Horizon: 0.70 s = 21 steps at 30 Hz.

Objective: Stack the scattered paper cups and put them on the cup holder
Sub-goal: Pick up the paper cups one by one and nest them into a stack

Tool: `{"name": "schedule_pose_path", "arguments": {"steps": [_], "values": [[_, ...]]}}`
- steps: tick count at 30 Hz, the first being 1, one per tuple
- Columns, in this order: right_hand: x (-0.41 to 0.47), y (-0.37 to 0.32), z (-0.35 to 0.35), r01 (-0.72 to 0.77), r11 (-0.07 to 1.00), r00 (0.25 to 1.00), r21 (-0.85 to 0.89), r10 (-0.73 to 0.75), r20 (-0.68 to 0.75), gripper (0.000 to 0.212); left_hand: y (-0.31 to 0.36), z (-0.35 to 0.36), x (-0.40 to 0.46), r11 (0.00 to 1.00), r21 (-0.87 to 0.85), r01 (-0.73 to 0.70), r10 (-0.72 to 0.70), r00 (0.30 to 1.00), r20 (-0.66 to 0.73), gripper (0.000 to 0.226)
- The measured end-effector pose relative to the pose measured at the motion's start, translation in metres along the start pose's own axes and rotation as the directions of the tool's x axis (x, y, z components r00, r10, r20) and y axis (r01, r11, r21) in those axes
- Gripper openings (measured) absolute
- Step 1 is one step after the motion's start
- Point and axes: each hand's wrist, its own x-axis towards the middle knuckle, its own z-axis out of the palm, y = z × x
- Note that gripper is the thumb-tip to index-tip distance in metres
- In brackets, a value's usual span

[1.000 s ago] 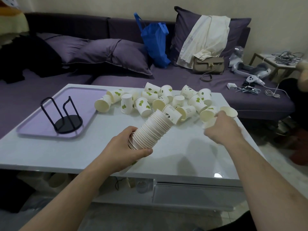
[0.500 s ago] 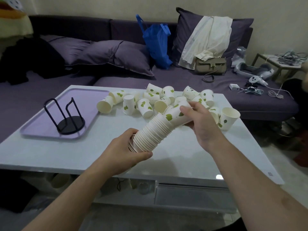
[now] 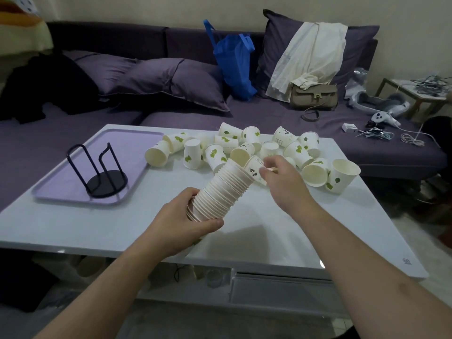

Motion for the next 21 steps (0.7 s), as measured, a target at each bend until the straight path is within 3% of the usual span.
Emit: {"name": "schedule_pose_path", "arguments": {"steps": [3,7,13,15,18,21], "values": [[0.016,0.015,0.003,0.048,0.901,0.999,-0.43,-0.032,0.044,0.061,-0.006,-0.001,0.003,1.0,0.004,0.013,-0.013,1.0,-0.004,0.065],[0.03,0.024,0.019,0.093,0.737,0.995,-0.669,-0.041,0.093,0.074,-0.012,-0.004,0.01,1.0,-0.002,0.025,-0.025,0.999,-0.021,0.064],[0.043,0.024,0.037,0.057,0.633,0.998,-0.772,-0.024,0.054,0.061,-0.018,-0.008,0.021,0.998,-0.049,0.041,-0.043,0.998,-0.043,0.06],[0.046,0.022,0.042,0.039,0.612,0.999,-0.79,-0.033,0.023,0.066,-0.018,-0.008,0.025,0.997,-0.065,0.044,-0.046,0.998,-0.038,0.059],[0.046,0.019,0.05,0.056,0.627,0.997,-0.777,-0.069,0.016,0.076,-0.019,-0.01,0.029,0.996,-0.07,0.048,-0.05,0.998,-0.03,0.061],[0.045,0.017,0.059,0.113,0.663,0.993,-0.74,-0.045,0.11,0.067,-0.019,-0.012,0.029,0.997,-0.06,0.053,-0.055,0.998,-0.032,0.063]]}}
